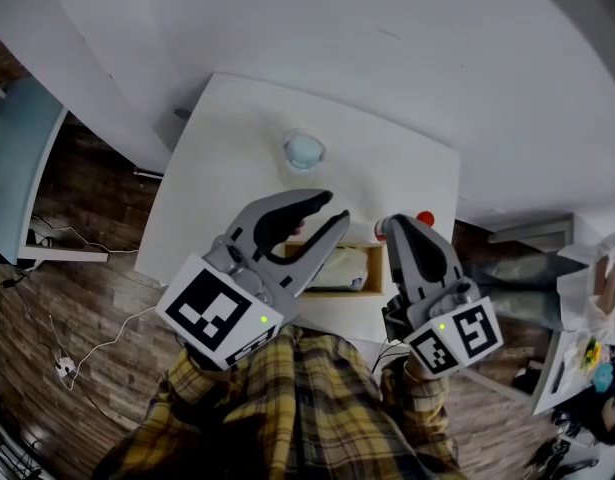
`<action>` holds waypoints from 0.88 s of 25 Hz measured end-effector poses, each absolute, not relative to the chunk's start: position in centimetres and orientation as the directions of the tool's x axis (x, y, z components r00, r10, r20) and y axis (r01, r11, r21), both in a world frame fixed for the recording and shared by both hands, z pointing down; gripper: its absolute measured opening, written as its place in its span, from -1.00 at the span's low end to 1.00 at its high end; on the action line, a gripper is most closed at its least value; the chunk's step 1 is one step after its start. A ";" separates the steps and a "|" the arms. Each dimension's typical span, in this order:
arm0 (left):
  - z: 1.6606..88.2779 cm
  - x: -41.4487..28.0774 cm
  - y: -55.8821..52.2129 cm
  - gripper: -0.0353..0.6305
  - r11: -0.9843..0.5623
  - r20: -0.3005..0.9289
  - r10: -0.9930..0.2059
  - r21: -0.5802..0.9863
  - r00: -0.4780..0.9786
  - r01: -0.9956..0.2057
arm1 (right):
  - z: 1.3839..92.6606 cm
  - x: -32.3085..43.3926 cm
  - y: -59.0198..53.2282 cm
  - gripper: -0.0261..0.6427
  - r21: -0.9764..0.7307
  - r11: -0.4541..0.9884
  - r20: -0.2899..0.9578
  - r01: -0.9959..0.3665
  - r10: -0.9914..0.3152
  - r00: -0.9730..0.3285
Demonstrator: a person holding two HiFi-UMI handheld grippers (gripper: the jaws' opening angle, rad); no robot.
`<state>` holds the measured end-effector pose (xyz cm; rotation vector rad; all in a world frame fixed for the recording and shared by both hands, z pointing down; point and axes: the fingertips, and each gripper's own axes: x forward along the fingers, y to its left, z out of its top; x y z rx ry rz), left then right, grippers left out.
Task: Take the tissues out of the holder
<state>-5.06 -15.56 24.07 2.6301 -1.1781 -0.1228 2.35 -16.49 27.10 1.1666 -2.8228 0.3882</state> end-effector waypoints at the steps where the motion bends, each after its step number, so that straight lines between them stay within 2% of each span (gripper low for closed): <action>1: 24.0 -5.0 -15.6 -0.59 -0.643 0.023 -0.741 0.261 0.671 -0.720 | 27.0 2.5 -16.5 -0.89 -0.206 0.680 0.153 -0.703 -0.688 -0.710; 7: 24.0 -3.8 -16.1 -0.35 -0.669 0.029 -0.713 0.272 0.700 -0.692 | 27.0 3.1 -16.7 -0.89 -0.206 0.674 0.155 -0.709 -0.693 -0.704; 14: 25.3 -1.5 -15.8 -0.35 -0.708 0.093 -0.656 0.270 0.749 -0.653 | 27.3 4.4 -16.2 -0.89 -0.220 0.660 0.155 -0.718 -0.703 -0.694; 22: 29.6 1.2 -15.1 -0.35 -0.782 0.269 -0.541 0.187 0.797 -0.595 | 27.9 6.1 -15.8 -0.89 -0.262 0.633 0.132 -0.728 -0.724 -0.677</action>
